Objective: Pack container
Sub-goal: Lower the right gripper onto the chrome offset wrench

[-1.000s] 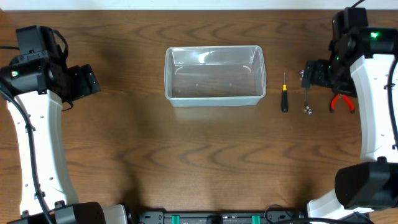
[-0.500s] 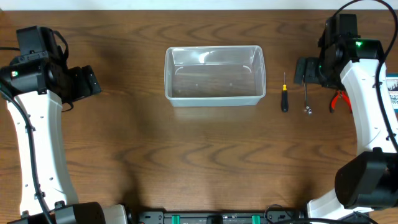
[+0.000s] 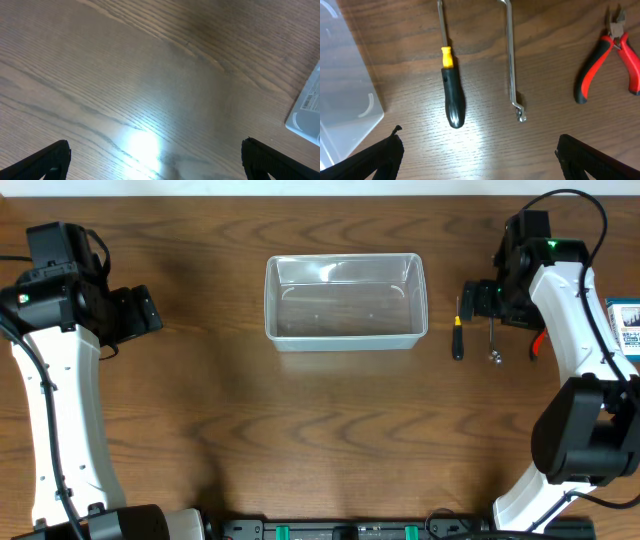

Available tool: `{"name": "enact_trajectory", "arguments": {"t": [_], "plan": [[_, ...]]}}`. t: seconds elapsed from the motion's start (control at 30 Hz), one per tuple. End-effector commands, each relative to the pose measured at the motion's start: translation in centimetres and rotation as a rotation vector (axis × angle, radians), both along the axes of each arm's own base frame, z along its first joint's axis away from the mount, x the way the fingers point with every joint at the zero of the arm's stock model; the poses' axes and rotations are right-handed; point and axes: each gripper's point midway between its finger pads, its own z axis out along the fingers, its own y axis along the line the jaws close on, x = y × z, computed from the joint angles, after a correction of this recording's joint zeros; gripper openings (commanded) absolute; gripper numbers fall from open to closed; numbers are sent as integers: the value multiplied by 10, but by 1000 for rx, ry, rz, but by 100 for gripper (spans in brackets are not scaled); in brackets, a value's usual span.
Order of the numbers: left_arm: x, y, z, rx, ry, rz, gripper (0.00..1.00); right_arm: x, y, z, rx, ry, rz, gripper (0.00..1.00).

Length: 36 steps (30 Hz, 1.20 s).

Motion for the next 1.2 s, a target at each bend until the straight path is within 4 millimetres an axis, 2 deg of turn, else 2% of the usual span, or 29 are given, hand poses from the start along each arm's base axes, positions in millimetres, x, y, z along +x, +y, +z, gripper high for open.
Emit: {"name": "enact_trajectory", "arguments": {"t": [0.0, 0.23, 0.43, 0.6, 0.77, 1.03, 1.17], "plan": [[0, 2, 10, 6, -27, 10, 98, 1, 0, -1, -8, 1, 91, 99], [-5, 1, 8, 1, -6, 10, 98, 5, -20, -4, -87, 1, 100, 99], [-6, 0, 7, -1, 2, 10, 98, 6, -40, -13, -60, 3, -12, 99], [-6, 0, 7, -1, 2, 10, 98, 6, -42, -16, -47, 8, -19, 99], [-6, 0, 7, -1, 2, 10, 98, 16, -41, -21, -47, -16, -8, 99], [-6, 0, 7, -1, 2, 10, 98, 27, -42, -53, -43, 11, -8, 99], [-6, 0, 7, -1, 2, 10, 98, 32, -43, -61, -43, 11, -8, 99]]}}
